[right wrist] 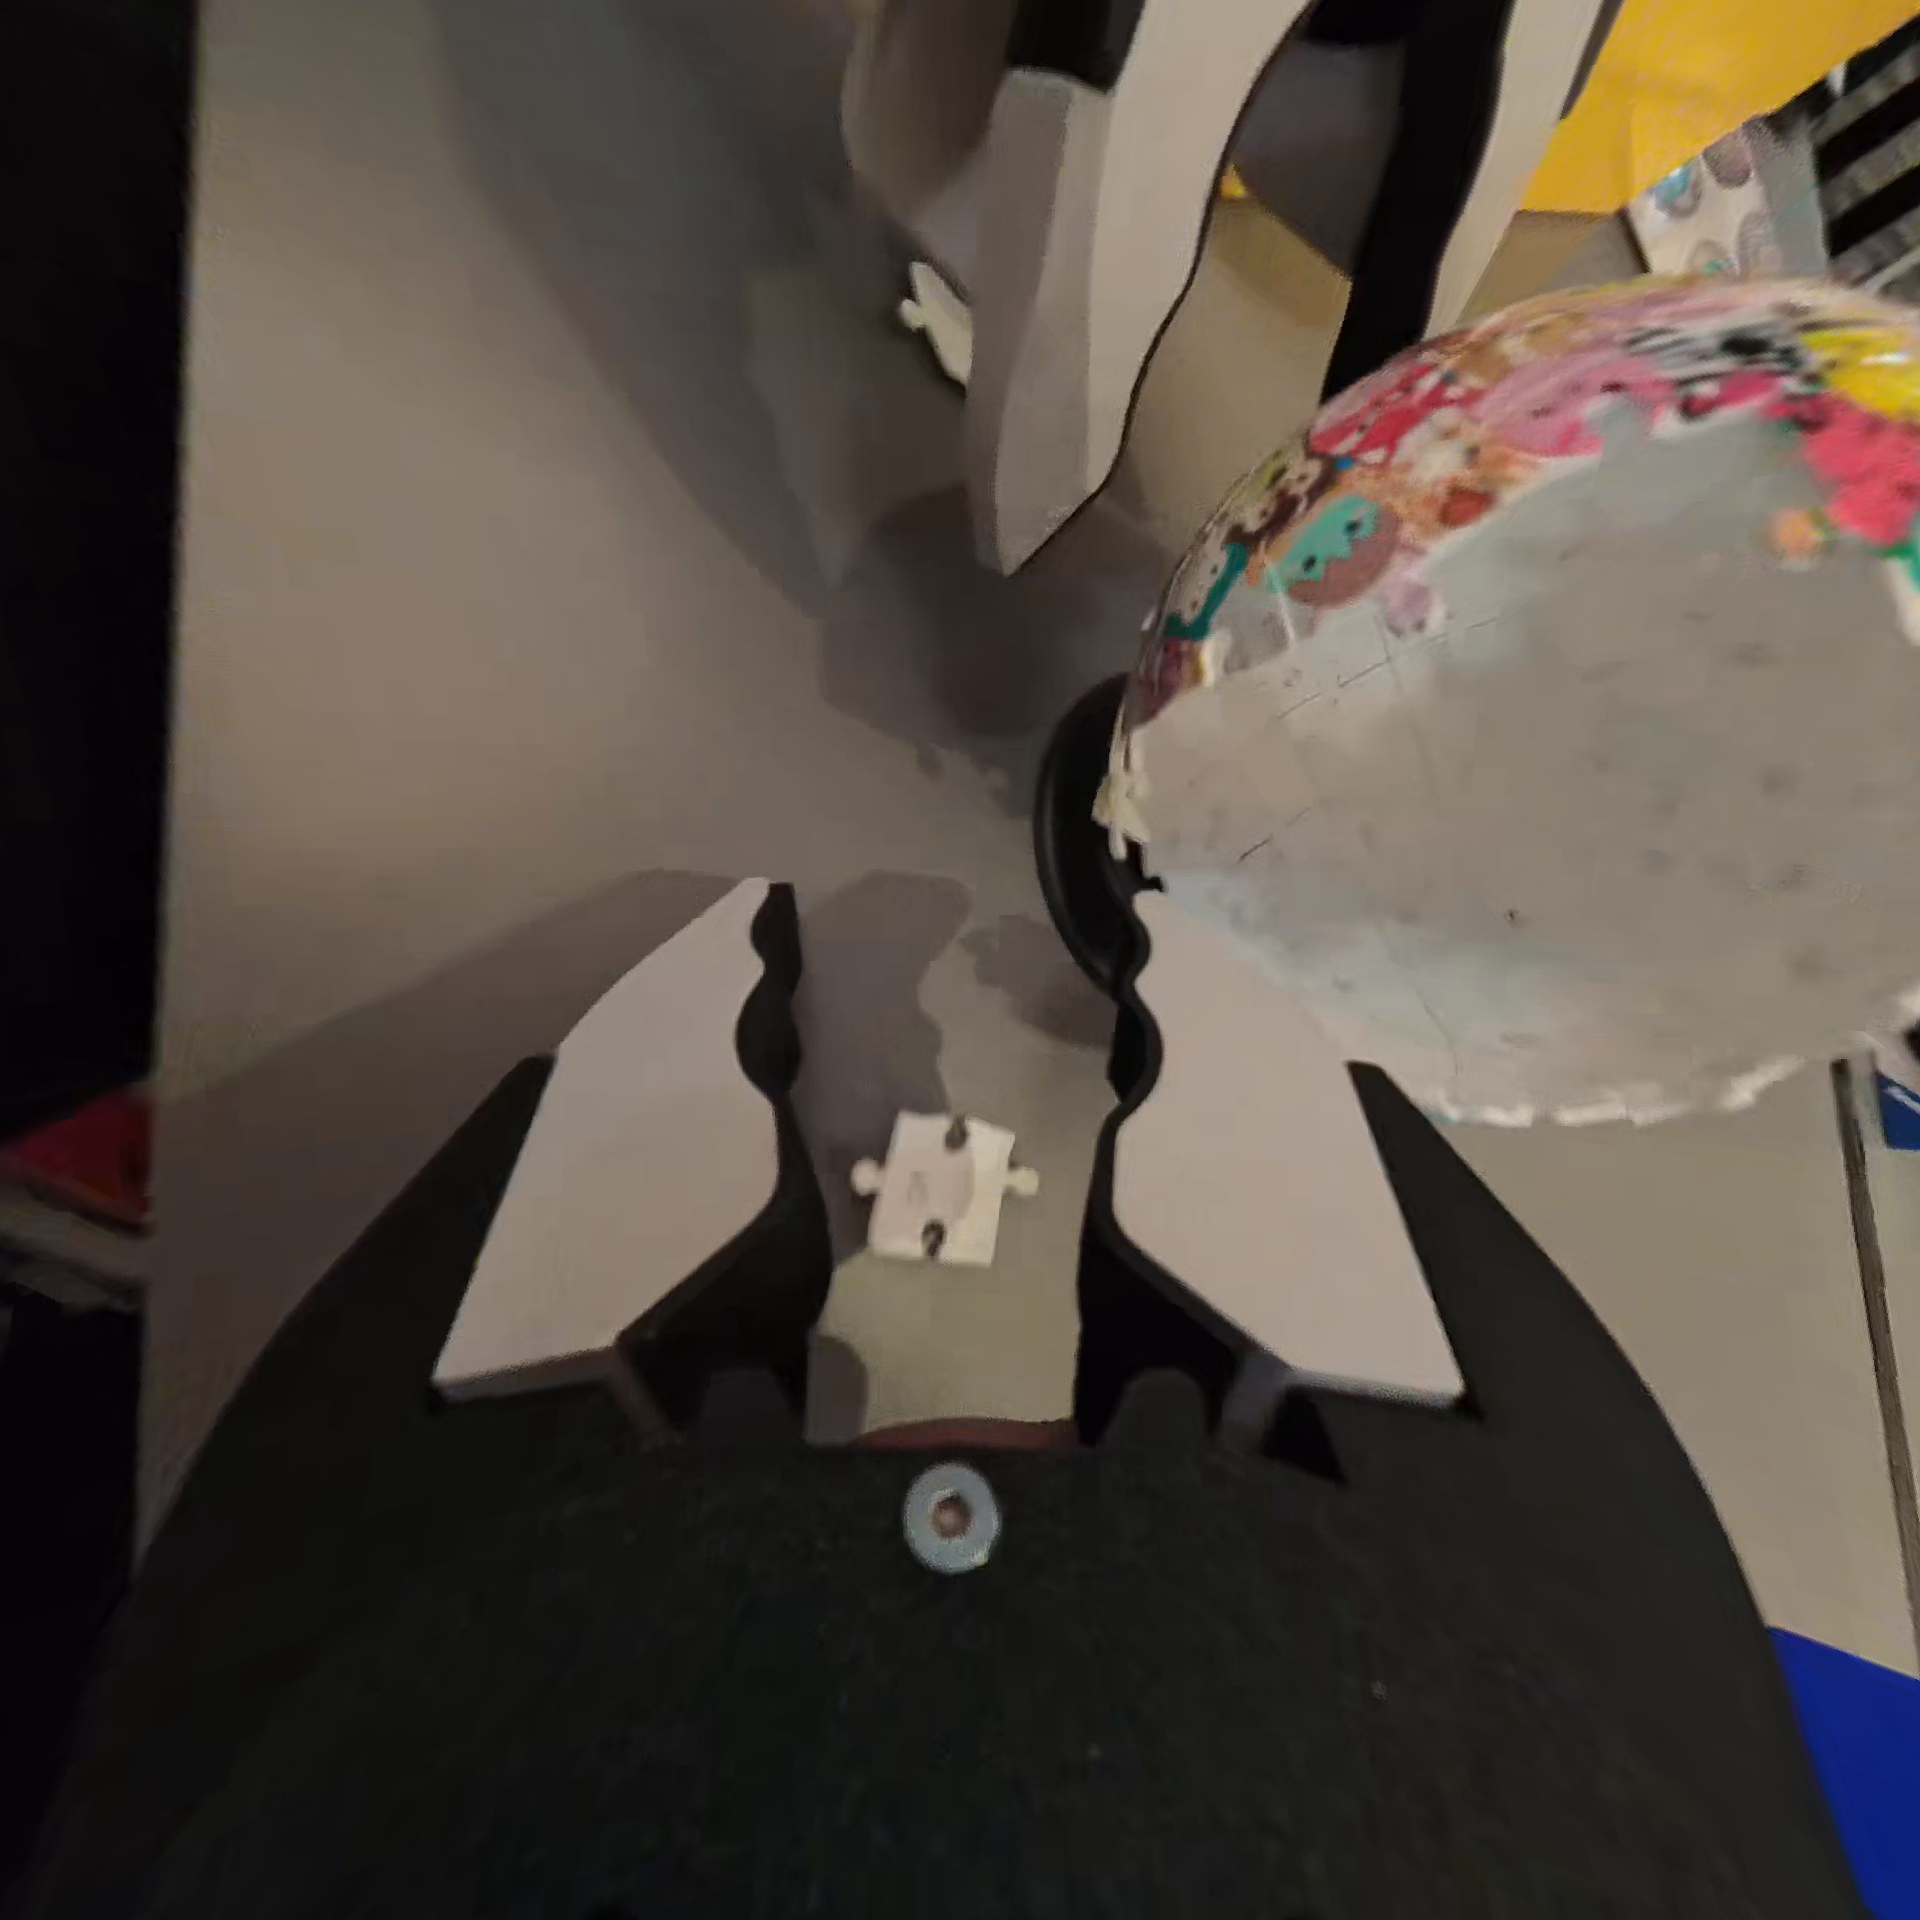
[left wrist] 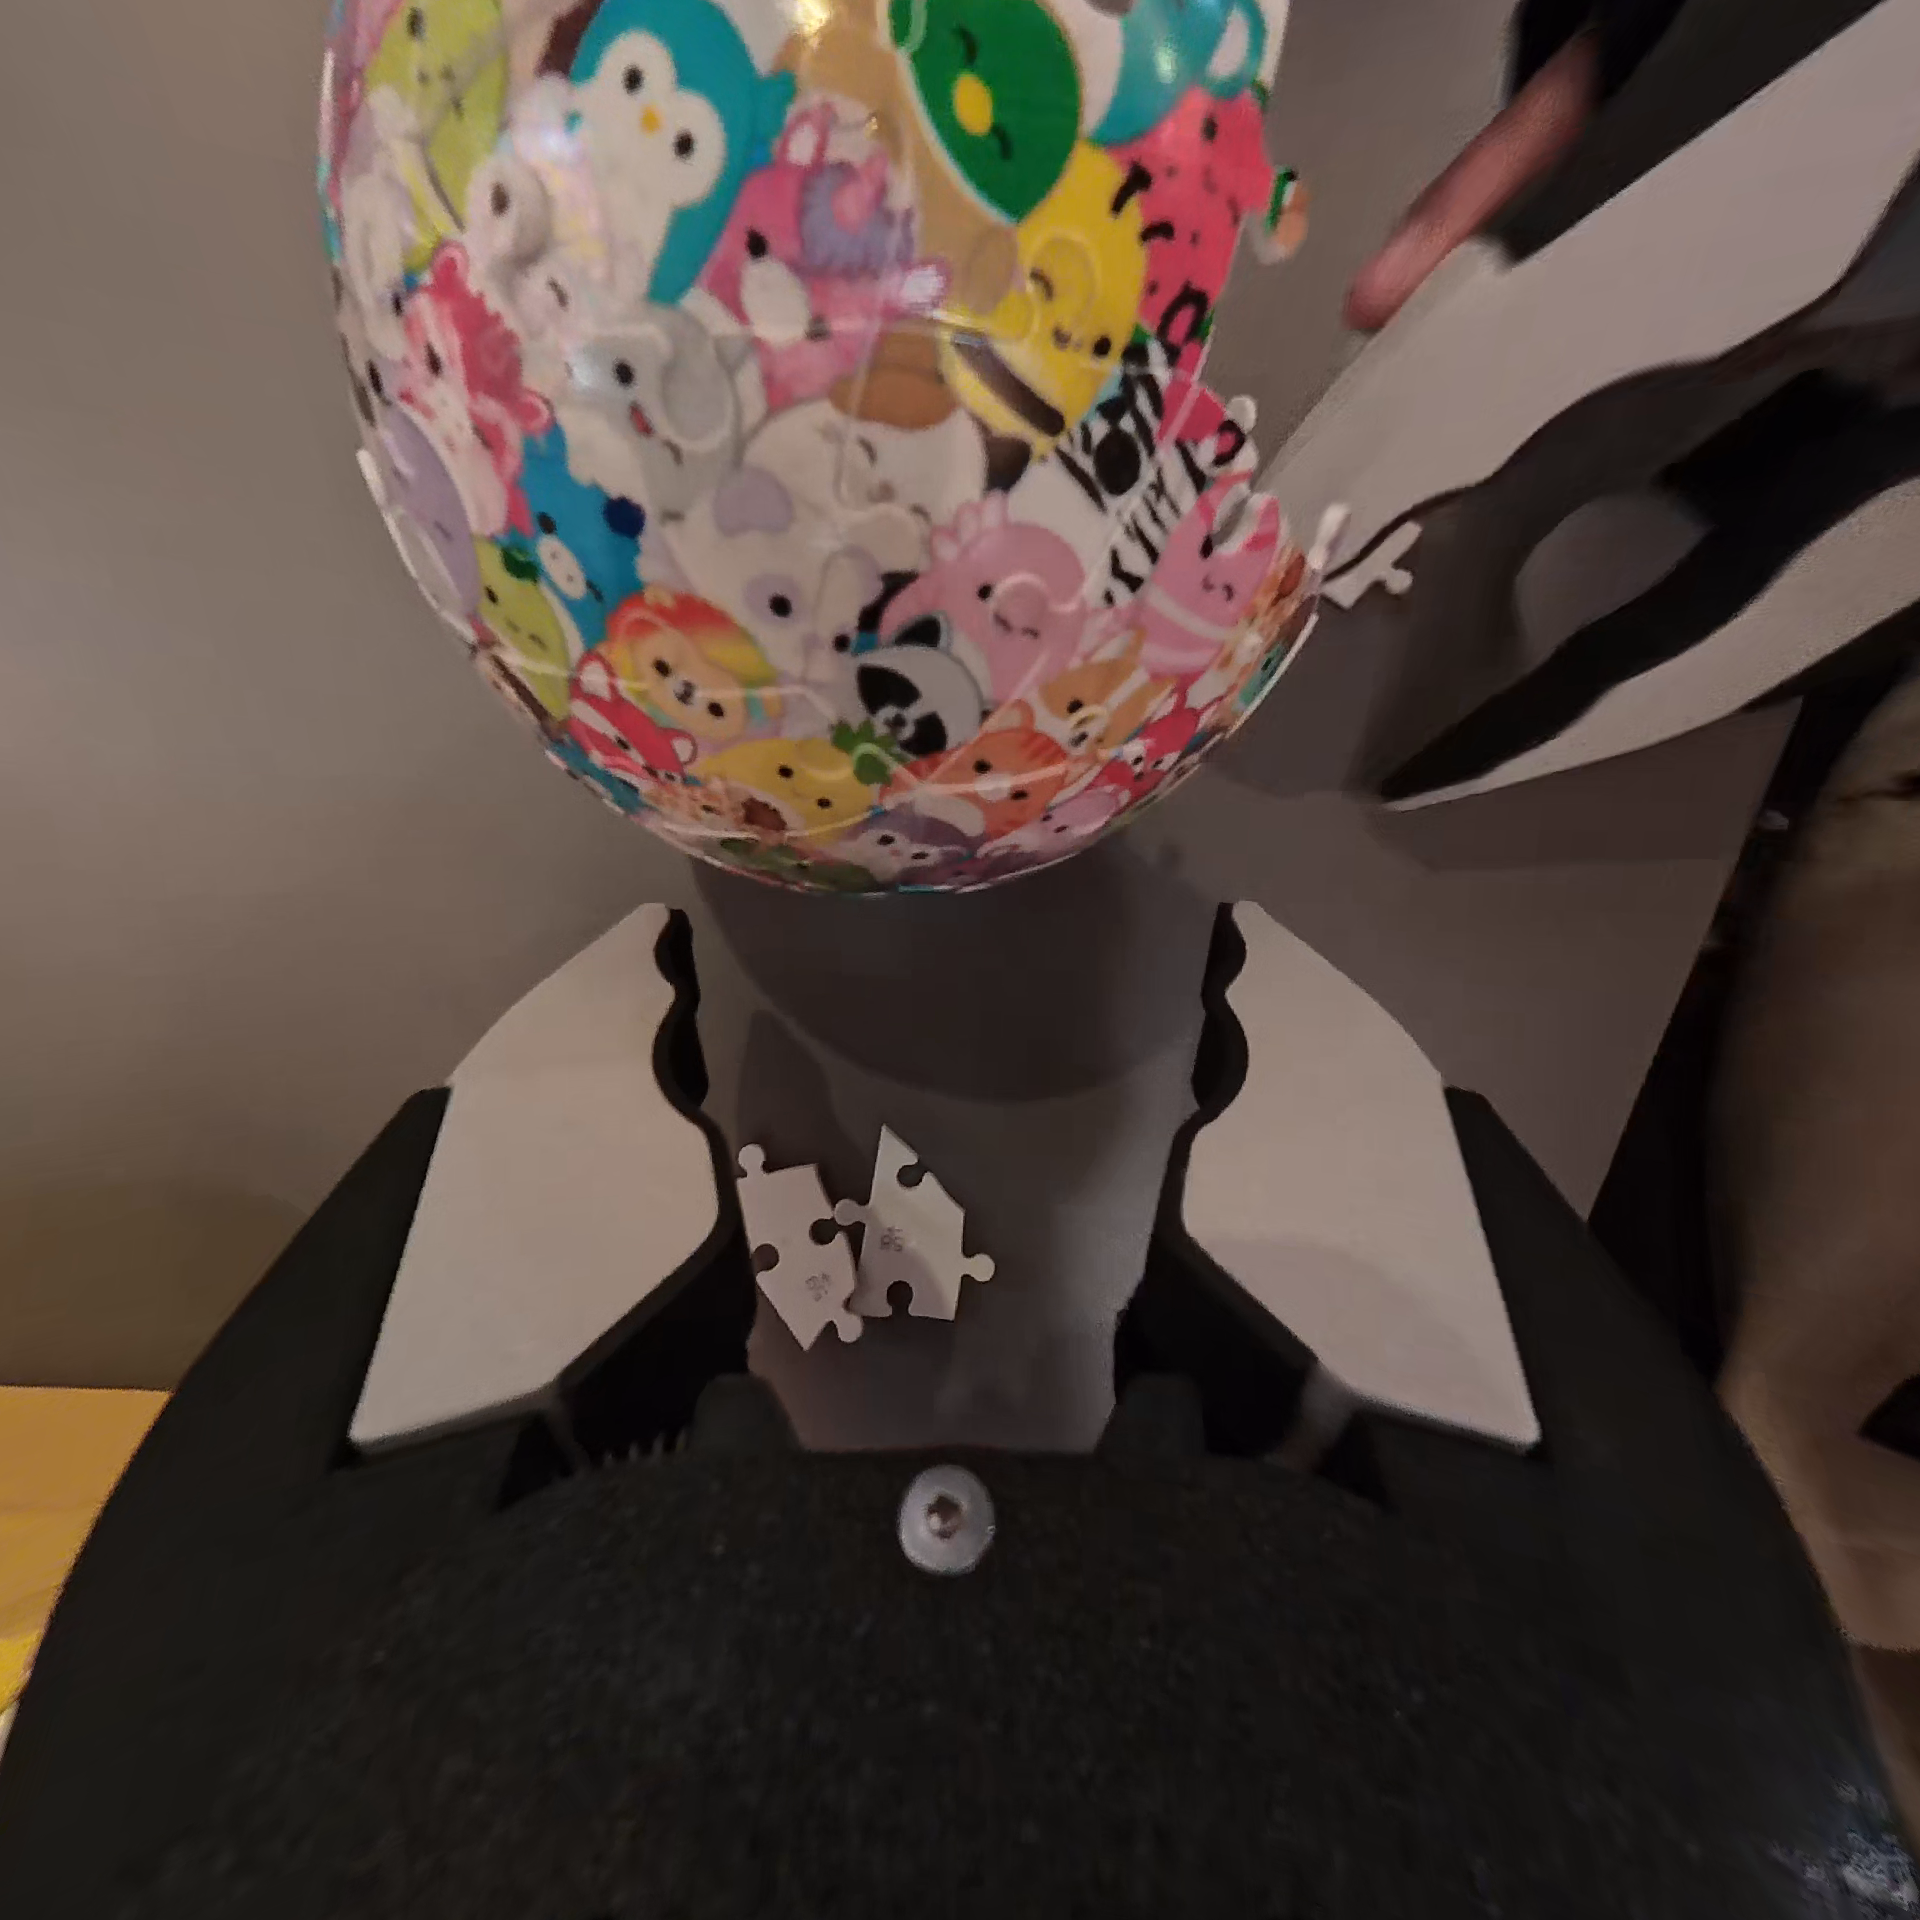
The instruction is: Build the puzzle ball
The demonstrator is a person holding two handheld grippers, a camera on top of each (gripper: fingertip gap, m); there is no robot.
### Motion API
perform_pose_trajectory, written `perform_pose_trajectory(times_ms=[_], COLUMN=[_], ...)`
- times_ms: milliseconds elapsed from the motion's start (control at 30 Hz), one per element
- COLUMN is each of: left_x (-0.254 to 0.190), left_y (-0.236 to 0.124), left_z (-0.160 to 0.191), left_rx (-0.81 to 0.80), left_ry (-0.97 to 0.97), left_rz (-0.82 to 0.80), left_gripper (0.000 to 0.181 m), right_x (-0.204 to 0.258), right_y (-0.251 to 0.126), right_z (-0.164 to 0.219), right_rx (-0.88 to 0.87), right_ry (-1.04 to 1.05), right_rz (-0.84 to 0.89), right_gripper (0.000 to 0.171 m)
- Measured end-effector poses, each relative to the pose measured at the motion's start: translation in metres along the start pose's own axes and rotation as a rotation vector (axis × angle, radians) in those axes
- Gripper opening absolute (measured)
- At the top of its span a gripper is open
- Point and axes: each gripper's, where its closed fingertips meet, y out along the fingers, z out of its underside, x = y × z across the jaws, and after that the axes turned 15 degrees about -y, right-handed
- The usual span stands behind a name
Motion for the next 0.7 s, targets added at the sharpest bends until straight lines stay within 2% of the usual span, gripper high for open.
perform_pose_trajectory(times_ms=[67,200,333,500,600,700], left_x=[-0.003,-0.005,-0.007,-0.007,-0.007,-0.002], left_y=[0.001,0.004,0.006,0.008,0.009,0.005], left_z=[0.001,0.002,0.003,0.003,0.002,0.002], left_rx=[0.0,-0.007,-0.005,0.003,0.01,0.028], left_ry=[0.012,0.018,-0.018,-0.012,-0.01,-0.018], left_rz=[0.034,0.099,0.163,0.186,0.188,0.164], left_gripper=[0.092,0.092,0.091,0.083,0.084,0.089], right_x=[-0.005,-0.017,-0.024,-0.019,-0.02,-0.022], right_y=[0.011,0.015,0.021,0.026,0.018,-0.01], right_z=[-0.005,-0.023,-0.023,-0.02,-0.017,-0.021], right_rx=[0.018,-0.001,0.053,0.096,0.105,0.01], right_ry=[0.003,-0.015,-0.017,-0.025,-0.026,0.005], right_rz=[0.021,0.095,0.134,0.086,0.078,0.107], right_gripper=[0.058,0.048,0.051,0.055,0.06,0.06])
